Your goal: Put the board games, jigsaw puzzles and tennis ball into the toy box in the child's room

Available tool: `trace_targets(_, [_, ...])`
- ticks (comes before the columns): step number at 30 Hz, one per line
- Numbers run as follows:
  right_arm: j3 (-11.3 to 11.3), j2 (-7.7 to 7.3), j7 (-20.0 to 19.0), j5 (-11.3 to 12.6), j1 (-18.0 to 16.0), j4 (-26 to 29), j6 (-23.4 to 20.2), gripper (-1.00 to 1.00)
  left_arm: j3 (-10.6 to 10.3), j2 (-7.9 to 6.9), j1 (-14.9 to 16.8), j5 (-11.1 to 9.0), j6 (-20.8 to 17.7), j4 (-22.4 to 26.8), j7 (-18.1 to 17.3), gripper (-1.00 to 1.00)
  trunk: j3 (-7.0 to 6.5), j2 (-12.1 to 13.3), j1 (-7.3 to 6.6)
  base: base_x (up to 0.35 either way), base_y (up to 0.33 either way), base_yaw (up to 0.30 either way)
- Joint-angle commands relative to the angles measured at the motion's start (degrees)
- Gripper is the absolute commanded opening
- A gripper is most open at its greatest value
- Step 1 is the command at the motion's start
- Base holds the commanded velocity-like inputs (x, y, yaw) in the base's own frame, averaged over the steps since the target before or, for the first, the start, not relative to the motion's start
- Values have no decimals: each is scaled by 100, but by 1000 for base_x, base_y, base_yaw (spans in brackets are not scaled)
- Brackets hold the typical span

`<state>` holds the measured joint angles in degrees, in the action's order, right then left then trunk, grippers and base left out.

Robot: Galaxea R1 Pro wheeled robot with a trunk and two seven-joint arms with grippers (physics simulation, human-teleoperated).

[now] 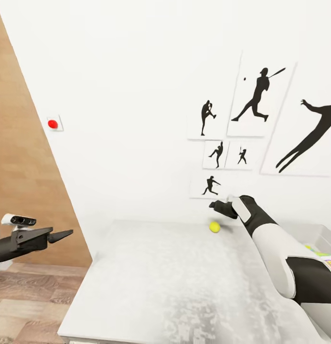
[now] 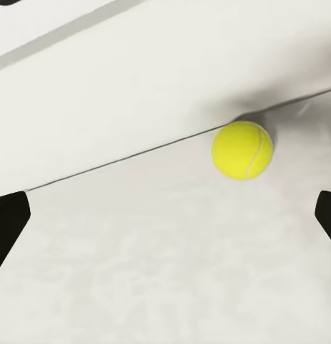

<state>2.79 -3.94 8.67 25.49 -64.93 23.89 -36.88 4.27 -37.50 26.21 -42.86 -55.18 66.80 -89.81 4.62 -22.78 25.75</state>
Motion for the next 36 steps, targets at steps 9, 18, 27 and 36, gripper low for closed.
trace_targets(9, [11, -30, 40, 61, -7, 19, 17, 100, 17, 177, 91, 3, -230, 435, 297, 100, 99, -14, 4, 0, 0, 0])
trace_targets(18, [11, -62, 45, 61, -5, 240, -8, 100, 1, 393, 95, 22, -143, 184, 553, 100, 183, -14, 4, 0, 0, 0])
trace_targets(27, [3, -79, 60, 17, -6, 271, -18, 100, 90, 516, 87, 46, -122, 84, 549, 100, 268, -14, 4, 0, 0, 0])
trace_targets(36, [11, -41, 61, -686, -107, 273, -46, 100, 102, 514, 86, 36, -132, 80, 513, 100, 353, -14, 4, 0, 0, 0])
